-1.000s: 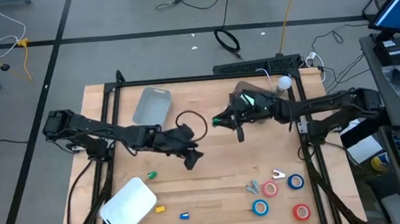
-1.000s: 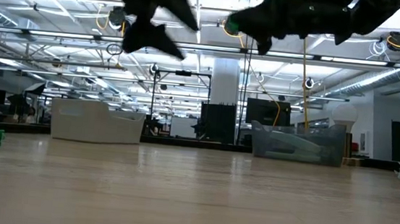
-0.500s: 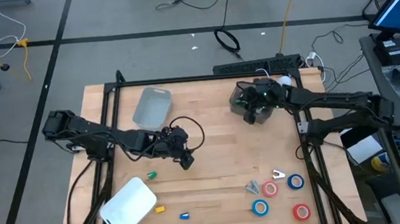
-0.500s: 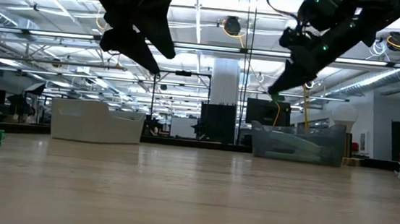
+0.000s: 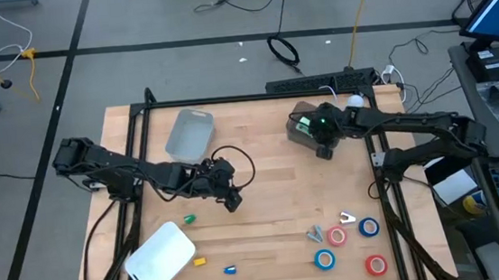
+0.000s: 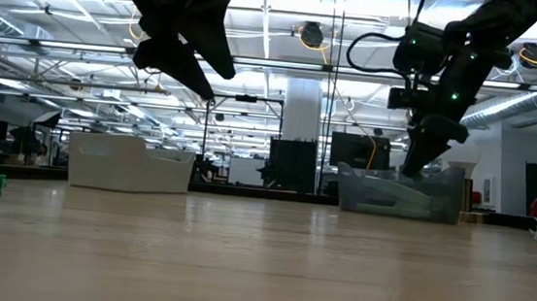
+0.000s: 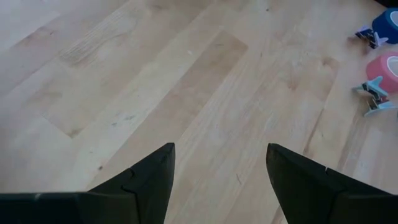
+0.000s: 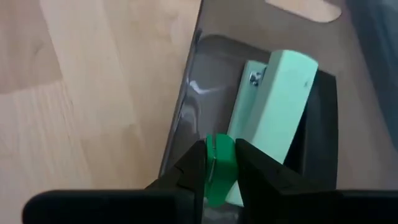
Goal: Pick and place Stapler, Stapler remover, tape
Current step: Put the bottom dark green stapler into the black bin
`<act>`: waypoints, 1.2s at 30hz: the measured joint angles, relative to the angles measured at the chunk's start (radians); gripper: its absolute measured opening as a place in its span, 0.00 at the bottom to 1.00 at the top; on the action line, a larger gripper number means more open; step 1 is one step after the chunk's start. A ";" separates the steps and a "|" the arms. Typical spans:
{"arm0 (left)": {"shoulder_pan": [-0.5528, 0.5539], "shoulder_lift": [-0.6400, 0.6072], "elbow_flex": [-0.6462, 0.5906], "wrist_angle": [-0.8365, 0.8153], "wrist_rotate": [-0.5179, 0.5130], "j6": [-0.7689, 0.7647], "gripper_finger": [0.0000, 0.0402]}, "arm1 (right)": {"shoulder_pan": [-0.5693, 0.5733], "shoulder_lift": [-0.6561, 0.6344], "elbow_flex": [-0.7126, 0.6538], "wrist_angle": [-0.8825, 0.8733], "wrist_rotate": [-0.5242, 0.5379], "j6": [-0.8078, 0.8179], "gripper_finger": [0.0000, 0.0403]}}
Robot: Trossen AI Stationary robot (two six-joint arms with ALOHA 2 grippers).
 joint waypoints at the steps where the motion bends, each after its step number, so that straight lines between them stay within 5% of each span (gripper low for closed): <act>1: 0.000 0.000 0.000 0.000 0.000 -0.001 0.63 | -0.002 0.000 0.000 -0.012 0.000 -0.006 0.15; 36: 0.000 0.000 0.000 0.000 0.001 0.002 0.63 | -0.039 0.000 0.000 -0.176 -0.006 -0.039 0.20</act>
